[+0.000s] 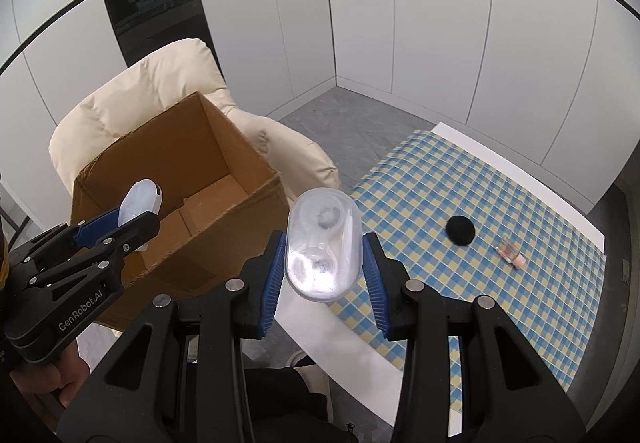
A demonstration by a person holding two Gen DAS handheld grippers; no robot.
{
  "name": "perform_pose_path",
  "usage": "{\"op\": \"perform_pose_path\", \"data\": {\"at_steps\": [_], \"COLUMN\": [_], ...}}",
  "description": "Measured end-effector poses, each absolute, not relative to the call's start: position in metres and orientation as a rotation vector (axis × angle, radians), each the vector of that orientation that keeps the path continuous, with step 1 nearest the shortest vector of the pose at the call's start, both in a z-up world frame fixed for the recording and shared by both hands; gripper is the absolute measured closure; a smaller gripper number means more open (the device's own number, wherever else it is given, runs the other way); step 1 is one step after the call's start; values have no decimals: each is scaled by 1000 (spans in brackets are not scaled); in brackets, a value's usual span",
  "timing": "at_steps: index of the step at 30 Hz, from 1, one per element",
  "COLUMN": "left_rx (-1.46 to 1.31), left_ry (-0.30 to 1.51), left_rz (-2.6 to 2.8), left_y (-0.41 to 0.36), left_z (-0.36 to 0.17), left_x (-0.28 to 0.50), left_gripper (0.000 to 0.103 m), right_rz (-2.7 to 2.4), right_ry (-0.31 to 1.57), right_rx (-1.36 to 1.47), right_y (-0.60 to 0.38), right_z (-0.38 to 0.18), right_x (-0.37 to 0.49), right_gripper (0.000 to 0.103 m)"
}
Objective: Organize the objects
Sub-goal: 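Carry the clear container and clear case over to the cardboard box, then open the left tool to drop the clear case into the box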
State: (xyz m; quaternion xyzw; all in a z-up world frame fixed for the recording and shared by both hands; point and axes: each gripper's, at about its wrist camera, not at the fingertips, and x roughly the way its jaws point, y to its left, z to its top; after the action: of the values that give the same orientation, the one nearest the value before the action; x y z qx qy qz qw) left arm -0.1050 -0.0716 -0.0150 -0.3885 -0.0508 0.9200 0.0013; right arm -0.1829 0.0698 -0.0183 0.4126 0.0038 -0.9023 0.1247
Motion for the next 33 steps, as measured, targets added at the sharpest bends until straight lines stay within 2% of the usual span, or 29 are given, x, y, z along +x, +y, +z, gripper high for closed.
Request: {"op": "perform_pose_path", "data": {"at_steps": [17, 25, 27, 30, 32, 33], "left_rx": [-1311, -1294, -1297, -1270, -1241, -1233], "left_ry": [-235, -196, -207, -207, -216, -224], "left_rz": [2901, 2934, 2939, 2963, 2990, 3000], "left_y": [-120, -134, -140, -145, -150, -153], "left_z": [-26, -27, -27, -23, -18, -17], "left_x": [-95, -91, -89, -84, -81, -81], "left_gripper": [67, 66, 60, 40, 21, 15], "right_rz": [-2548, -2507, -2499, -2488, -2480, -2478], "right_ry": [67, 89, 94, 106, 106, 107], "right_rx": [1173, 1161, 1156, 1146, 1147, 1145], "right_y": [15, -12, -18, -28, -33, -36], "right_z": [-18, -18, -17, -17, -17, -17], "right_x": [-189, -190, -189, -189, -190, -190], "right_gripper": [63, 63, 63, 63, 63, 63]}}
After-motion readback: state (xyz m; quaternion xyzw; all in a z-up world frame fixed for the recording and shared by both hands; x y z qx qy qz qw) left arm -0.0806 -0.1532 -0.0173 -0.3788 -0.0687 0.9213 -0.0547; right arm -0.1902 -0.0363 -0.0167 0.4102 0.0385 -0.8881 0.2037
